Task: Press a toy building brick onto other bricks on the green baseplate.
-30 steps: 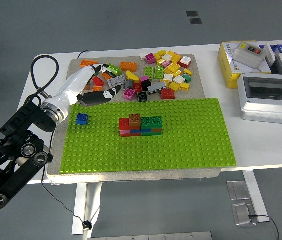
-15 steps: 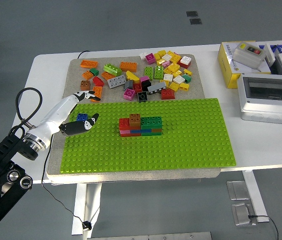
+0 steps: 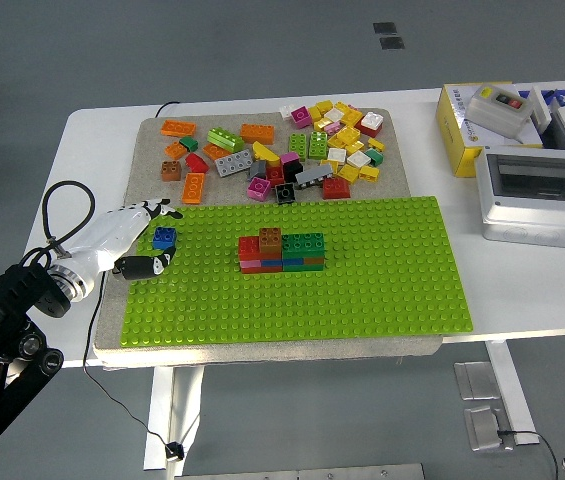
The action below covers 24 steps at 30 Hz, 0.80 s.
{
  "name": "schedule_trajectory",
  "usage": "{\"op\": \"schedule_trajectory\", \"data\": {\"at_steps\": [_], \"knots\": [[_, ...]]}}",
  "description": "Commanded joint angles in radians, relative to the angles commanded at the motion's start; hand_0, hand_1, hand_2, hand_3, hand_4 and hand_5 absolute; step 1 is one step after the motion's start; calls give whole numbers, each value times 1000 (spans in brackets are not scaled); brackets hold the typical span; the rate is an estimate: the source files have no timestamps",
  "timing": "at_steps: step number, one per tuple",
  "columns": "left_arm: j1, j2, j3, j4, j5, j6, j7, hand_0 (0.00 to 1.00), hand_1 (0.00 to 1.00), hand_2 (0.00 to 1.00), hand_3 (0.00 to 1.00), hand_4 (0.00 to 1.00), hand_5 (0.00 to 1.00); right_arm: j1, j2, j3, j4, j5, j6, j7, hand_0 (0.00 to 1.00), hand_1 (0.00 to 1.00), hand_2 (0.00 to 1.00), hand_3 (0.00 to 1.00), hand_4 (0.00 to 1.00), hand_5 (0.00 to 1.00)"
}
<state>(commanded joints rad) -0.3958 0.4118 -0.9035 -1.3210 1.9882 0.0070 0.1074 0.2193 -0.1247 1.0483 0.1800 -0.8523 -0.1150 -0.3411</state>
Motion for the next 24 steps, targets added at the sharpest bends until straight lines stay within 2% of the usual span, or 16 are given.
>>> {"op": "schedule_trajectory", "data": {"at_steps": [2, 3, 11, 18, 24], "knots": [[-28, 0, 15, 28, 20, -10, 9, 998, 998, 998, 867, 609, 203, 3, -1, -2, 0, 3, -2, 3, 692, 632, 674, 732, 567, 998], [-39, -2, 19, 42, 29, -12, 11, 998, 998, 998, 874, 665, 241, 4, -2, -2, 0, 3, -3, 4, 691, 631, 672, 731, 568, 998], [-85, -36, 16, 115, 47, -15, 25, 998, 998, 998, 869, 679, 263, 9, -8, 12, 0, -7, -10, 8, 692, 631, 670, 730, 568, 998], [-80, -78, -16, 133, 56, -39, 46, 998, 998, 998, 865, 698, 283, 11, -14, 38, 0, -28, -14, 7, 692, 631, 665, 729, 568, 998], [-81, -102, -41, 149, 61, -46, 46, 998, 998, 998, 859, 681, 271, 13, -15, 47, 0, -37, -12, 7, 690, 630, 667, 729, 567, 998]]}}
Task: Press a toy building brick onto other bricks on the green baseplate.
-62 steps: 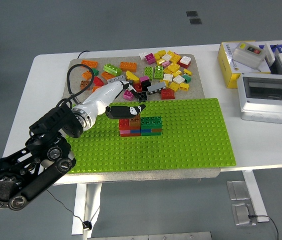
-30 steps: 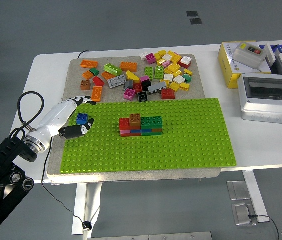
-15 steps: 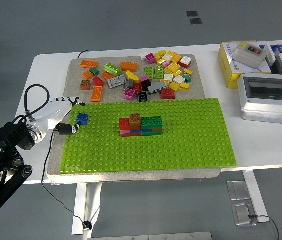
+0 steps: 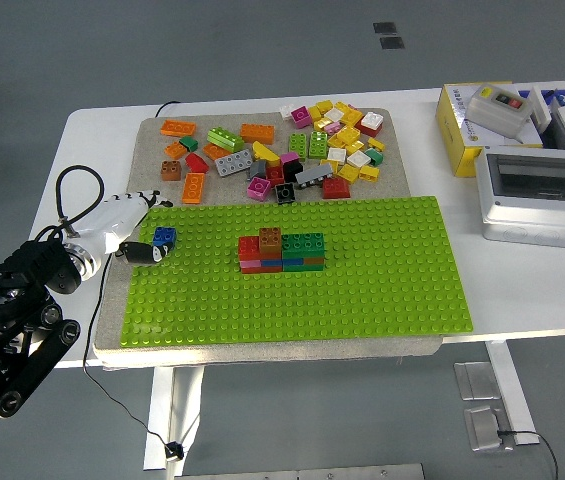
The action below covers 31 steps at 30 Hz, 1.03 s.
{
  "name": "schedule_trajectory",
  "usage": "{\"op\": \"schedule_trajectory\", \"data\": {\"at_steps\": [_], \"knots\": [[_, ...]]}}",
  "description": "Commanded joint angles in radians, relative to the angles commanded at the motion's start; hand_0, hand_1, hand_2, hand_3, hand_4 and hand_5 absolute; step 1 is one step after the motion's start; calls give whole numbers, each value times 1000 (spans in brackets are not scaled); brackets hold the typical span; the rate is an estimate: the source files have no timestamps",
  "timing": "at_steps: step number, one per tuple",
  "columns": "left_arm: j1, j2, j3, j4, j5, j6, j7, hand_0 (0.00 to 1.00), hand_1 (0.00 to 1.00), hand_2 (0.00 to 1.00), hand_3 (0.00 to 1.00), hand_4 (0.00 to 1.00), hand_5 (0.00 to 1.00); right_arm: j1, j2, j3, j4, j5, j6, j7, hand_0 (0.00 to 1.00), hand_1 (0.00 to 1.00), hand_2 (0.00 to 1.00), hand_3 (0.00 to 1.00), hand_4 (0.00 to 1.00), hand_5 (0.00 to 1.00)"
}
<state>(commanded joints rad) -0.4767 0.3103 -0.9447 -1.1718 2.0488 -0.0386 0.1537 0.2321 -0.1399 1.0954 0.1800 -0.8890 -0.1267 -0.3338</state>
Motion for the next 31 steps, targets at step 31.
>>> {"op": "schedule_trajectory", "data": {"at_steps": [31], "knots": [[212, -32, -155, -211, -490, 239, -393, 782, 741, 724, 693, 487, 280, -3, -8, -3, 0, 8, 0, 14, 691, 628, 665, 727, 570, 998]]}}
